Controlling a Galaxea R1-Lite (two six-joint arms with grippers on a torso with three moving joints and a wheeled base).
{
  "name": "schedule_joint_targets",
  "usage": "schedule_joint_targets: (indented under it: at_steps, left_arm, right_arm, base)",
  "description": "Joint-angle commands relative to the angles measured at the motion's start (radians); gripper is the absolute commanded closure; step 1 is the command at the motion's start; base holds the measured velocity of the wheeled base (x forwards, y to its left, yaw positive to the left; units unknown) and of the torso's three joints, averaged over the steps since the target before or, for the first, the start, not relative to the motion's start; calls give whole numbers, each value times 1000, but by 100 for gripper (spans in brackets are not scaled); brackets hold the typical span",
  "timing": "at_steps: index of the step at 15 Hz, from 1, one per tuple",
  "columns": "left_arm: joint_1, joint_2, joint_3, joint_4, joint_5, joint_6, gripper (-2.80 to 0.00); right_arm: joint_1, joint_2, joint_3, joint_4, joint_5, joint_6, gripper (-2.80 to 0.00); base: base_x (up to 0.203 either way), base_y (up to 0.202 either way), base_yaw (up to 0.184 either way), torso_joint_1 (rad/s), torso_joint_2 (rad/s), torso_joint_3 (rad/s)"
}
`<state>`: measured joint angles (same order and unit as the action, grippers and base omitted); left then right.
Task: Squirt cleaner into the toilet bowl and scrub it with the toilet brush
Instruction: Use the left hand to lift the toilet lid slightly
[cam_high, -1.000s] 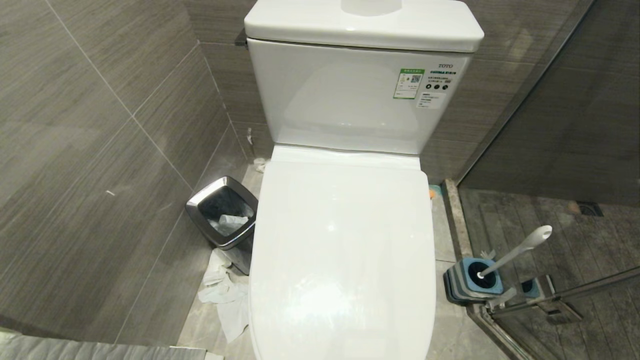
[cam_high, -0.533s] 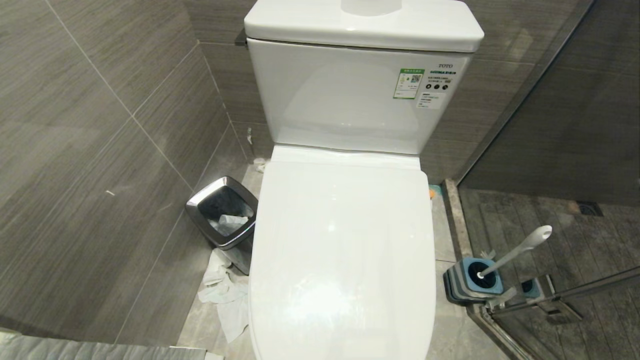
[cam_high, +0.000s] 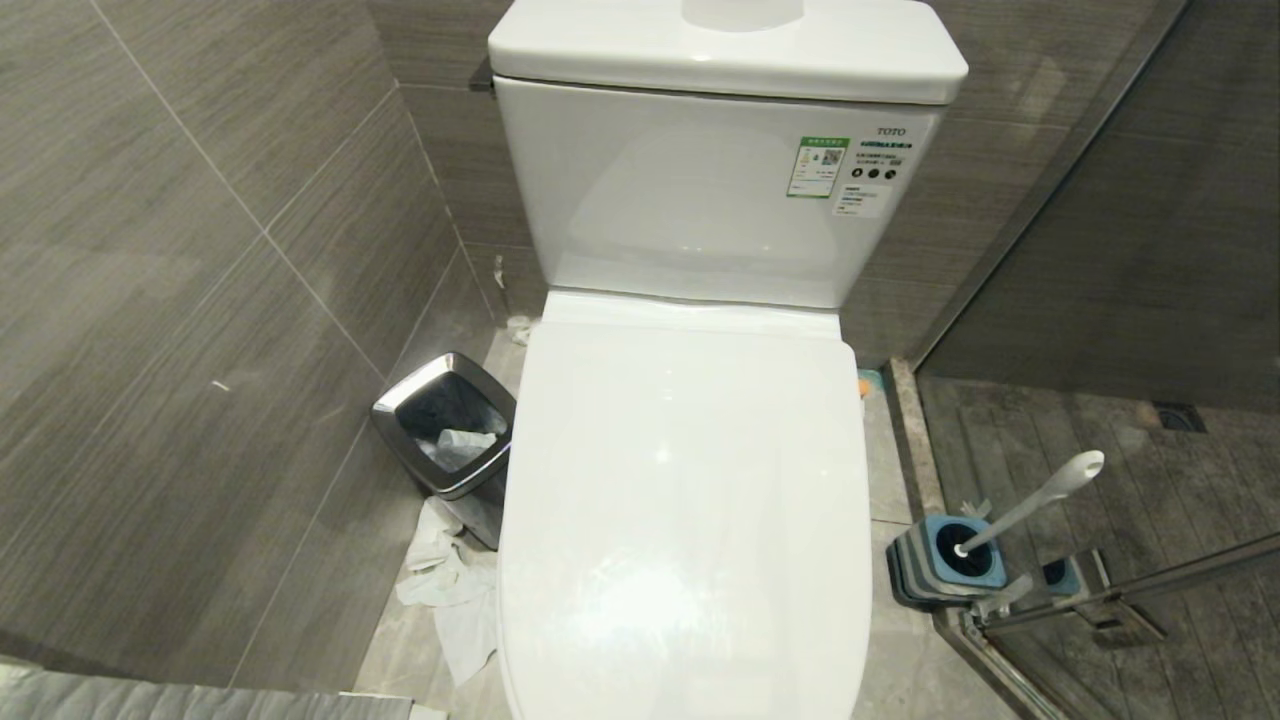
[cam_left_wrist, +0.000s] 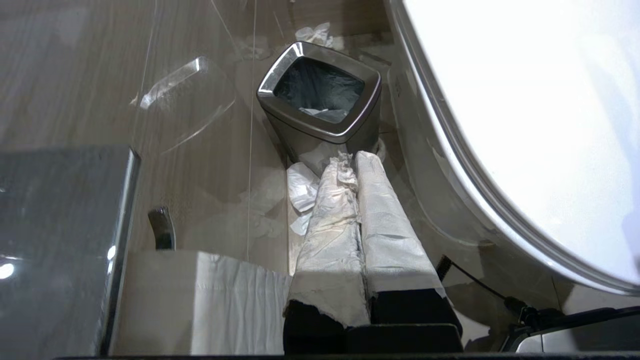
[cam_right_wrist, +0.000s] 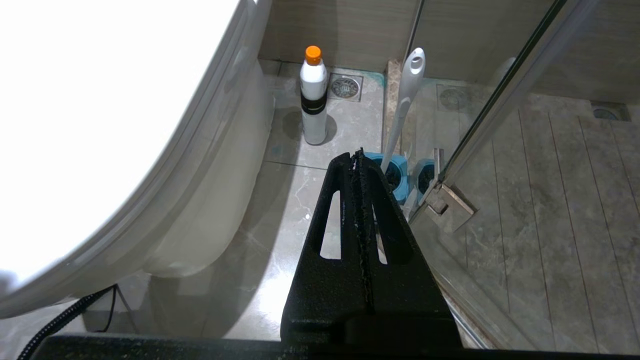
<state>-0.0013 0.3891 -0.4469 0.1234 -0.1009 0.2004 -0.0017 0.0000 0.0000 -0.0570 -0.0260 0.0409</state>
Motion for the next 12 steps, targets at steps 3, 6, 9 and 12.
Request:
schedule_joint_targets:
  at_steps: [3, 6, 9, 12]
  left_arm:
    - [0, 143, -79, -14, -2, 3, 0]
    - [0, 186, -90, -63, -16, 5, 0]
    - [0, 227, -123, -64, -23, 10, 0]
    - [0, 294, -169, -65, -33, 10, 0]
  right_arm:
    - [0, 0, 26, -1, 0, 1, 0]
    - [0, 0, 25, -1, 0, 0, 0]
    - [0, 0, 26, -1, 0, 1, 0]
    - [0, 0, 26, -1, 0, 1, 0]
  base:
    - [0, 0, 0, 0, 0, 0]
    - [0, 0, 0, 0, 0, 0]
    - [0, 0, 0, 0, 0, 0]
    - [0, 0, 0, 0, 0, 0]
